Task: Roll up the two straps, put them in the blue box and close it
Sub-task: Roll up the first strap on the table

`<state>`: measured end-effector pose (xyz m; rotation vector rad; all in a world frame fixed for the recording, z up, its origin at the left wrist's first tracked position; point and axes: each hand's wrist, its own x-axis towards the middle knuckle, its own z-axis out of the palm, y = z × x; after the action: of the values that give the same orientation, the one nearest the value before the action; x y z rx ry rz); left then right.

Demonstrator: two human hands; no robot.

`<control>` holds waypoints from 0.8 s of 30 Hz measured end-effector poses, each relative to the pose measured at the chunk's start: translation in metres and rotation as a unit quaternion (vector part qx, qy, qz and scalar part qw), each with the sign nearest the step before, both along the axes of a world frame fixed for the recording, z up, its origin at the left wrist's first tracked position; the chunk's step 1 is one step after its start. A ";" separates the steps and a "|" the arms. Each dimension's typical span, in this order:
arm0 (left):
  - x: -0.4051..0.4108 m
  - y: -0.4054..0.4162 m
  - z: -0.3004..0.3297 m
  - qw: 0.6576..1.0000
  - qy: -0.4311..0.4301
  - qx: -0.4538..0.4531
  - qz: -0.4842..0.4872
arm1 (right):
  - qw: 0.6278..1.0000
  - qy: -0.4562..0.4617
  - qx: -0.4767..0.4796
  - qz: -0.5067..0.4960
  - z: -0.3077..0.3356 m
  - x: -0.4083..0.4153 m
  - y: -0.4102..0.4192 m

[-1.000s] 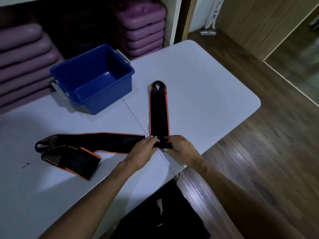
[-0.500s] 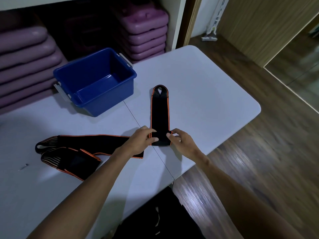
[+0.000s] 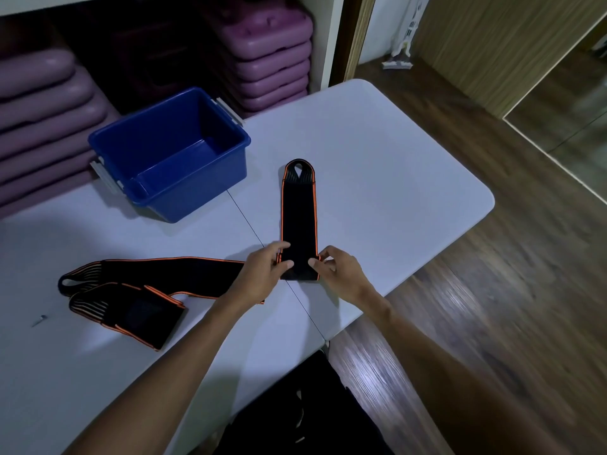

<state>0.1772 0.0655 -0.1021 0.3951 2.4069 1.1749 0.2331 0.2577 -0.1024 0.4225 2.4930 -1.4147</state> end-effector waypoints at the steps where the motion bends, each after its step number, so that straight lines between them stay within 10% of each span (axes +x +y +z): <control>1: -0.002 0.004 0.000 1.000 0.013 0.003 0.026 | 1.000 -0.004 0.007 -0.012 -0.001 -0.004 -0.001; 10: -0.007 0.018 -0.004 0.992 0.099 -0.048 0.057 | 0.995 -0.036 0.045 -0.081 -0.010 -0.023 -0.013; 18: -0.002 0.008 -0.009 0.953 0.242 -0.146 -0.108 | 0.988 0.090 0.122 -0.018 -0.008 -0.008 -0.009; 24: 0.009 -0.007 -0.023 0.924 0.254 -0.209 -0.197 | 0.889 0.187 0.379 0.179 -0.034 0.020 0.004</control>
<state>0.1863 0.0580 -0.1250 1.0846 2.7229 0.3911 0.2534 0.2620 -0.1362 -0.2184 3.1529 -0.3578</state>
